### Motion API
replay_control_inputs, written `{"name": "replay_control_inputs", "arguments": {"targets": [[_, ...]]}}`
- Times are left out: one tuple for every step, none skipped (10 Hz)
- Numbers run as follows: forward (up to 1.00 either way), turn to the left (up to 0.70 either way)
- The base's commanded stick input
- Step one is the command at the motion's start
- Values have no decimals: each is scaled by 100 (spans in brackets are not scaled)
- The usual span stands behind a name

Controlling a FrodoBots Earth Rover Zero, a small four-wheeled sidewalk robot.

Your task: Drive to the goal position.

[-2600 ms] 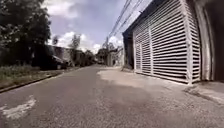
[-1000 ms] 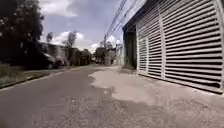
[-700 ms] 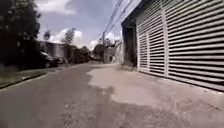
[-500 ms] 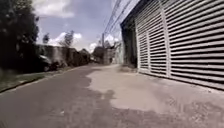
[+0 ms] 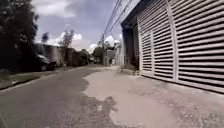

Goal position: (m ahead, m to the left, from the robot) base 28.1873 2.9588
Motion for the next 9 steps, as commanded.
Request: {"name": "replay_control_inputs", "arguments": {"targets": [[70,4],[70,0],[70,0],[70,0],[70,0],[70,0],[70,0],[70,0],[70,0]]}}
